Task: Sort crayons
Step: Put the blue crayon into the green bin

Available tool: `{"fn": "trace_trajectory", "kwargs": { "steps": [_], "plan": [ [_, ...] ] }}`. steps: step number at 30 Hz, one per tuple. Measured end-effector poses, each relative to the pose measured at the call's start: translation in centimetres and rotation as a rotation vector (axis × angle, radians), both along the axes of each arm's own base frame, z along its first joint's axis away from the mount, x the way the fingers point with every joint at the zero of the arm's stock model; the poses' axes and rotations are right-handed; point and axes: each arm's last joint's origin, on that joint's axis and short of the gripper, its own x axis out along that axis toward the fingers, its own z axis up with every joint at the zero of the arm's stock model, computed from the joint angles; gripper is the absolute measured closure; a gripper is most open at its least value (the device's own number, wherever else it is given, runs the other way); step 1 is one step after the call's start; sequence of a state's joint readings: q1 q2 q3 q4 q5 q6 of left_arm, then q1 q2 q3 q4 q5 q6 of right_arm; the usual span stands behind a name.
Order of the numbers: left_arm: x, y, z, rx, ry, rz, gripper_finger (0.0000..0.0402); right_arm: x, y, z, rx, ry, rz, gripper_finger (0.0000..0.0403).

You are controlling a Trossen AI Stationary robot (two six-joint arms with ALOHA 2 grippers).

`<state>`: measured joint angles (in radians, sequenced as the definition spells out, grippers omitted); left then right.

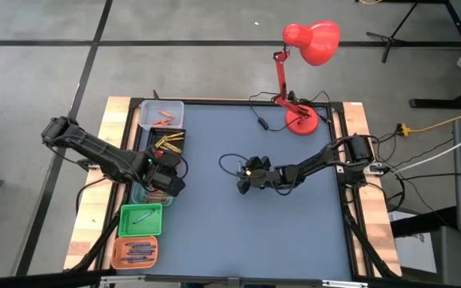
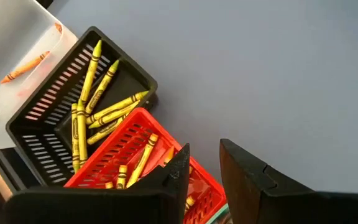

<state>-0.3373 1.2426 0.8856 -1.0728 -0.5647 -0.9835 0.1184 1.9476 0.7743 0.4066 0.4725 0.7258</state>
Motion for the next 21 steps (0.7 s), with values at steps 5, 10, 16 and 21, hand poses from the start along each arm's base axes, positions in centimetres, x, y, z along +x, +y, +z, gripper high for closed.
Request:
{"fn": "trace_trajectory", "kwargs": {
  "steps": [5,10,16,21],
  "plan": [
    [0.28,-0.18,-0.02,-0.008,-0.024,-0.005,0.0329,-0.21,-0.01,-0.23,0.008,0.032,0.005,0.0233],
    [0.44,-0.24,0.01,-0.01,-0.036,-0.017,0.0329,-0.29,-0.03,-0.33,0.012,0.04,0.006,0.0233],
    [0.52,-0.27,0.03,-0.01,-0.04,-0.026,0.0329,-0.34,-0.03,-0.4,0.014,0.043,0.004,0.0249],
    [0.52,-0.27,0.03,-0.01,-0.04,-0.026,0.0329,-0.4,-0.05,-0.46,0.017,0.044,-0.003,0.0298]
  ]
}}
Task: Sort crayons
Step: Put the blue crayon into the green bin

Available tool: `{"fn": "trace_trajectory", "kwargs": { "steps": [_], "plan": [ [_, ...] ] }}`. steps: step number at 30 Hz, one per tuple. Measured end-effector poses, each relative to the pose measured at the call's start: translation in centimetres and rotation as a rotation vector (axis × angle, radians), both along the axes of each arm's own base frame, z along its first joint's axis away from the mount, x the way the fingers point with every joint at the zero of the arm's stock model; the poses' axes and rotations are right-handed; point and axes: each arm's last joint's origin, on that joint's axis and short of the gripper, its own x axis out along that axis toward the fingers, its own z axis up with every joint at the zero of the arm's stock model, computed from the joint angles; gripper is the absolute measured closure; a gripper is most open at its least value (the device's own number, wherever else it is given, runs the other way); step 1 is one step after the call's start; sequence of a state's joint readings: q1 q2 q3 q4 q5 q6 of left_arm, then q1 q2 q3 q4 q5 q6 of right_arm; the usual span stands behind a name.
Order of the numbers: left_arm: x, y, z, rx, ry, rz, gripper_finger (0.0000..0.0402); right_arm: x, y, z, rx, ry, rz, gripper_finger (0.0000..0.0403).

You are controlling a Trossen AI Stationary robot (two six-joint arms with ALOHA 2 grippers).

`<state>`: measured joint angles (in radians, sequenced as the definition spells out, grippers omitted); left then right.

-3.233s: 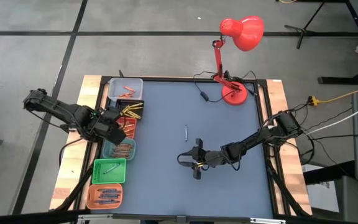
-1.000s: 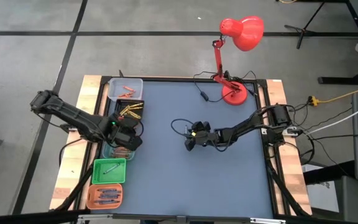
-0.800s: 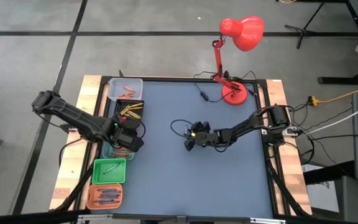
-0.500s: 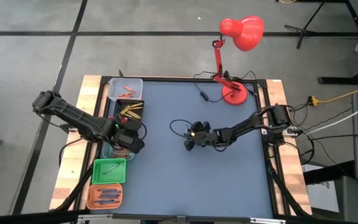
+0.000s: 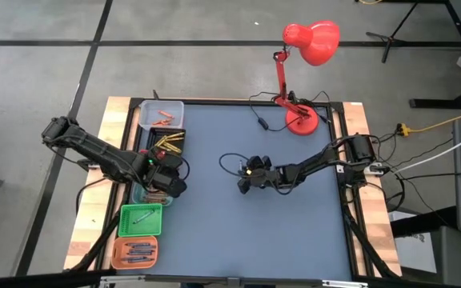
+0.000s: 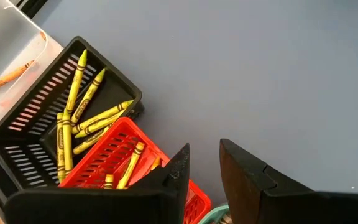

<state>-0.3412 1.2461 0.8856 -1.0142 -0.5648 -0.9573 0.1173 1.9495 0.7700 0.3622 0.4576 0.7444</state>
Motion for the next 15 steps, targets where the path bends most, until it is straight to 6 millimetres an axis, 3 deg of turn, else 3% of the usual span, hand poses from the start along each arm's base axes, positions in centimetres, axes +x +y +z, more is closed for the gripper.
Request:
{"fn": "trace_trajectory", "kwargs": {
  "steps": [6,15],
  "plan": [
    [0.05,-0.02,0.01,-0.002,-0.005,0.0,0.0329,0.0,0.04,0.0,0.002,0.0,0.004,0.0338],
    [0.06,-0.02,0.02,-0.003,-0.007,-0.001,0.0329,0.06,0.11,0.03,-0.056,0.044,0.118,0.0349]
  ]
}}
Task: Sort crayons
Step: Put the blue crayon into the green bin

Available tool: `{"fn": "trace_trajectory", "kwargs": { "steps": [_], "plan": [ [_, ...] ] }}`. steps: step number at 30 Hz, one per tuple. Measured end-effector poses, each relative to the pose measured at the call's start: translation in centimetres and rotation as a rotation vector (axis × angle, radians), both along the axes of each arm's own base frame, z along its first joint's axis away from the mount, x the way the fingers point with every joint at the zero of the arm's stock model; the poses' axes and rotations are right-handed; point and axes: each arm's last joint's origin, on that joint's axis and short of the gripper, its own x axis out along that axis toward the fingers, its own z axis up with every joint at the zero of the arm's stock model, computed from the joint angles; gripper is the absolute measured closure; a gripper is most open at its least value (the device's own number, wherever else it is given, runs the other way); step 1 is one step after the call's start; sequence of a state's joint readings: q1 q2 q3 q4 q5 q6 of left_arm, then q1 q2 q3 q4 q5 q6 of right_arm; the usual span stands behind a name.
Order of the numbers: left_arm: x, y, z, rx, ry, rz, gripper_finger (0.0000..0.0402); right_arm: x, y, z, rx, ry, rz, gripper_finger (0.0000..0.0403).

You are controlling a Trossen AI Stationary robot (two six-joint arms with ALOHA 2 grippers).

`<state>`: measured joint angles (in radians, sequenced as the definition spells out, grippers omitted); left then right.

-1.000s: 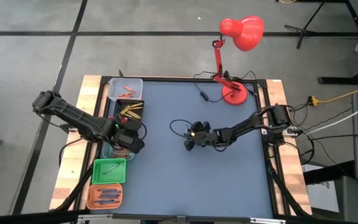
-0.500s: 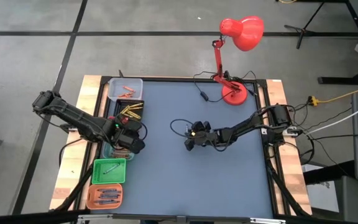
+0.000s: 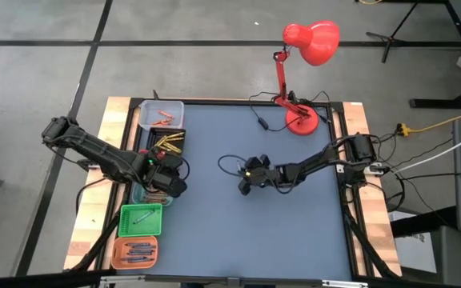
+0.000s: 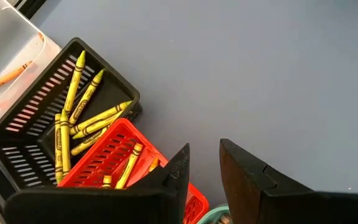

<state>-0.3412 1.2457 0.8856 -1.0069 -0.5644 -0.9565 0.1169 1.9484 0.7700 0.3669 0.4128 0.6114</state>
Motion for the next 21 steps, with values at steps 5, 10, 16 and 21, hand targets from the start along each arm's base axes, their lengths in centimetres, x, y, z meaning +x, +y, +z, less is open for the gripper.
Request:
{"fn": "trace_trajectory", "kwargs": {
  "steps": [5,10,16,21],
  "plan": [
    [0.0,0.0,0.0,0.0,0.0,0.0,0.0329,0.1,0.12,0.02,-0.06,0.041,0.144,0.035],
    [0.0,0.0,0.0,0.0,0.0,0.0,0.0329,0.17,0.38,-0.02,-0.105,0.07,0.31,0.035],
    [0.0,0.01,0.0,-0.001,0.001,0.0,0.0329,0.18,0.45,-0.03,-0.174,0.098,0.428,0.035],
    [-0.01,0.01,0.01,-0.001,0.0,0.0,0.0329,0.19,0.47,-0.01,-0.182,0.098,0.412,0.035]
  ]
}}
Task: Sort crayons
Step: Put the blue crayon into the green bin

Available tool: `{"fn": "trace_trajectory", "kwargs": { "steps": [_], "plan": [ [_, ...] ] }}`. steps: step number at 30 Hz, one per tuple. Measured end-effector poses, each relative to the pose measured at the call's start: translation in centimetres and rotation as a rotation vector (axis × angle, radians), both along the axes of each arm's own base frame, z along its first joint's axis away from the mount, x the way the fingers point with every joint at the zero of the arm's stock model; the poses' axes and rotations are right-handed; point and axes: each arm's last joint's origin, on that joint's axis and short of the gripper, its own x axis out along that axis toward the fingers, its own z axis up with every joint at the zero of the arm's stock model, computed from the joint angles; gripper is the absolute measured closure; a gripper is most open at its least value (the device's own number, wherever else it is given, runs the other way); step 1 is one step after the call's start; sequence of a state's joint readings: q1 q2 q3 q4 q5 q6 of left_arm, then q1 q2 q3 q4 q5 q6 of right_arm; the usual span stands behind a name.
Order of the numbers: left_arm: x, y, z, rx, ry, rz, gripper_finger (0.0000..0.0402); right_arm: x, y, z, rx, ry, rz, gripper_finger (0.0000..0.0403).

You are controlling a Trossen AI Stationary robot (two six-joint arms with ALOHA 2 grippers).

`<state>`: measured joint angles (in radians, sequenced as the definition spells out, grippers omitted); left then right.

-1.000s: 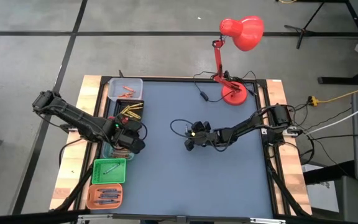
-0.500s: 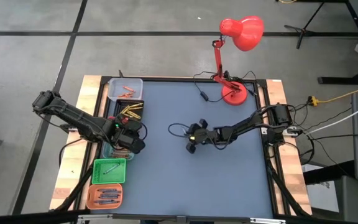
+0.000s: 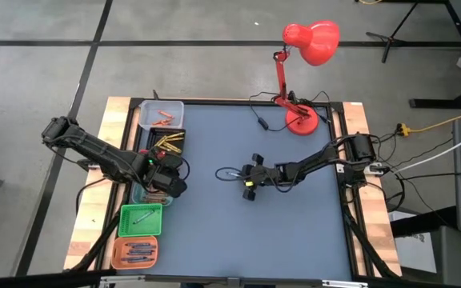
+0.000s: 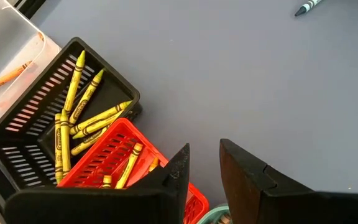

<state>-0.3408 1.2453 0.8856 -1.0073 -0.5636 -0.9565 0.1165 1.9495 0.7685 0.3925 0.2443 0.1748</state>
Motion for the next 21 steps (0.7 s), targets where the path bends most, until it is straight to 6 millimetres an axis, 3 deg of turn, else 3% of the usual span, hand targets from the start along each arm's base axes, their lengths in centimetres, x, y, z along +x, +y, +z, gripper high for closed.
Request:
{"fn": "trace_trajectory", "kwargs": {
  "steps": [10,17,21],
  "plan": [
    [0.0,0.0,0.0,0.0,0.0,0.0,0.0329,0.6,0.1,0.5,0.024,-0.072,0.017,0.0392],
    [0.0,0.0,0.0,0.0,0.0,0.0,0.0329,2.3,0.8,1.7,0.126,-0.111,0.126,0.0375],
    [0.0,0.0,0.0,0.002,-0.001,0.001,0.0329,3.9,1.6,3.5,0.207,-0.176,0.228,0.0381]
  ]
}}
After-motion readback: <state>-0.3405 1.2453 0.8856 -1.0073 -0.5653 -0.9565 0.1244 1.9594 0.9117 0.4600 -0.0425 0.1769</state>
